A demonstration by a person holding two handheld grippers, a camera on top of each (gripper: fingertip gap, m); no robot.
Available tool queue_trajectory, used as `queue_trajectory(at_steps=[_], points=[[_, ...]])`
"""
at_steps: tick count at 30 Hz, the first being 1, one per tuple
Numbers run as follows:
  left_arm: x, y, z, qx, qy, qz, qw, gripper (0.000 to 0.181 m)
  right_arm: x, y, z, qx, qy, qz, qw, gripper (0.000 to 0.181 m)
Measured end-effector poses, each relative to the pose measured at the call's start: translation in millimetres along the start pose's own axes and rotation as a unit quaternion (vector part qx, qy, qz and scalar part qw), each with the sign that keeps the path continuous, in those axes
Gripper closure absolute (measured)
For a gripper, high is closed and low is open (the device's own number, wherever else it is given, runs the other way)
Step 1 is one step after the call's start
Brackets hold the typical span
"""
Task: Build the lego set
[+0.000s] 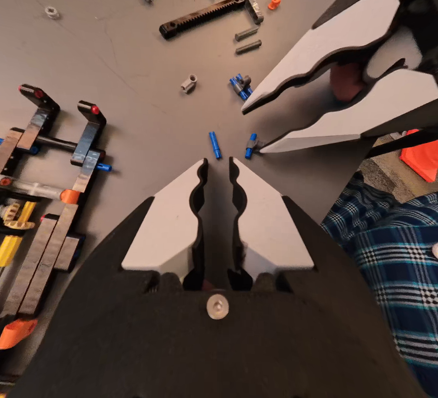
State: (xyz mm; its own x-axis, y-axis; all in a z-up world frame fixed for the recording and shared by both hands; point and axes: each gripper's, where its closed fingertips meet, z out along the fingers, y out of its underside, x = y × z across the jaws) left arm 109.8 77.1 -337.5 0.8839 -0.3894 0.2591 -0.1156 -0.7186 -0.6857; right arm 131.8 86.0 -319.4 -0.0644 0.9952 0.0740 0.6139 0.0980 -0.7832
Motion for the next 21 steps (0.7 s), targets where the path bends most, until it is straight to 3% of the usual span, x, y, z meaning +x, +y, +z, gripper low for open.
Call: queue_trajectory(at_steps=[7, 16, 21], points=[[10, -3, 5, -0.005, 0.044, -0.01, 0.999, 0.168, -7, 4, 14, -0.036, -0.047, 0.027, 0.998, 0.152], [20, -16, -4, 0.02, 0.142, -0.06, 0.988, 0.169, -5, 6, 19, -0.046, -0.045, 0.022, 0.998, 0.152], [4, -19, -17, 0.041, 0.079, -0.008, 0.996, 0.169, 1, 4, 23, -0.047, -0.019, 0.033, 0.998, 0.155]])
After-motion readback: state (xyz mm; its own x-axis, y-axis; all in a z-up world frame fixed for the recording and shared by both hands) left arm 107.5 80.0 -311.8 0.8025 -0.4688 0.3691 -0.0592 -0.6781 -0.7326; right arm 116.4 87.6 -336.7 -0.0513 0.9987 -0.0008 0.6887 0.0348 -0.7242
